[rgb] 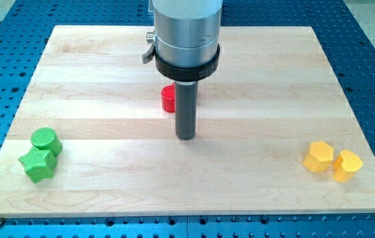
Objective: Move your arm to the bottom left corner of the board
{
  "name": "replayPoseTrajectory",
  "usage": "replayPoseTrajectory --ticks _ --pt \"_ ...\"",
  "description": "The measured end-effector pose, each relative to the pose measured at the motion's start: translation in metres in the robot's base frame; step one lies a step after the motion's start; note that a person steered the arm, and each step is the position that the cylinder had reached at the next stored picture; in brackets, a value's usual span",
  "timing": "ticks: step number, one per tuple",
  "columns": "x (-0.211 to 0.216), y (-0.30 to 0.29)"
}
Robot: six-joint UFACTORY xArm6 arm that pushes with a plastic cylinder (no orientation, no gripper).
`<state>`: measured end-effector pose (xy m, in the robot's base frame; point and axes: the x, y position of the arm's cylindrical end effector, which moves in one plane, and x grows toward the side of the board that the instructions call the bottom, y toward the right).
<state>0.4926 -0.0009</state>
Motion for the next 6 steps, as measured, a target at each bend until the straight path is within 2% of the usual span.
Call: replayPoseTrajectory --ticks 6 --pt "0.0036 -0.0012"
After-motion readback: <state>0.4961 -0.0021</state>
